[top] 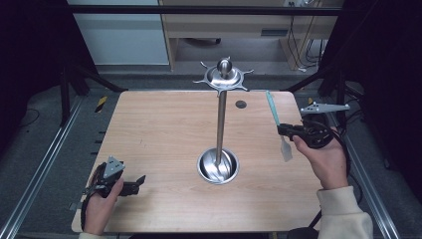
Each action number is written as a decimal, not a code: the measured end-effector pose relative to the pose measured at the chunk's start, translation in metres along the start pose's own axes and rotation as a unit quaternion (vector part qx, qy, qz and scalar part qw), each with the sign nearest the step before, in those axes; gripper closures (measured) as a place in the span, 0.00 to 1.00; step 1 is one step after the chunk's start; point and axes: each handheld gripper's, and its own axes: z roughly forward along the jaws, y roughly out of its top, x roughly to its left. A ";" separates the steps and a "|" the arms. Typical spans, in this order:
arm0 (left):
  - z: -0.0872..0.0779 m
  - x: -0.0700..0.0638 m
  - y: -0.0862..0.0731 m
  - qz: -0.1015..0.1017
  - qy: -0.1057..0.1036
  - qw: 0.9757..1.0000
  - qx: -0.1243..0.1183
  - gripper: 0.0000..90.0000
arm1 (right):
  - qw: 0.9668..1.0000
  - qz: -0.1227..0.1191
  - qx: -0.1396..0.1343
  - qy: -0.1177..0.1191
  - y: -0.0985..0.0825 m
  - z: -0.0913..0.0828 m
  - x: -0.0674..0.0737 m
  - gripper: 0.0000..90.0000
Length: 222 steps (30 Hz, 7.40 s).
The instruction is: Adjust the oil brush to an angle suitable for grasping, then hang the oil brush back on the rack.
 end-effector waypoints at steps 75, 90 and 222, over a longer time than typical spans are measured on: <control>0.002 -0.004 -0.001 0.016 0.001 1.000 0.016 0.03 | 0.983 -0.088 -0.139 0.087 0.011 -0.054 0.075 0.92; 0.003 -0.005 -0.001 0.019 -0.002 1.000 0.021 0.03 | 0.984 -0.089 -0.130 0.089 0.014 -0.049 0.077 0.92; 0.000 -0.004 -0.001 0.013 0.005 1.000 0.012 0.03 | 0.987 -0.020 -0.084 -0.138 -0.041 0.009 -0.003 0.11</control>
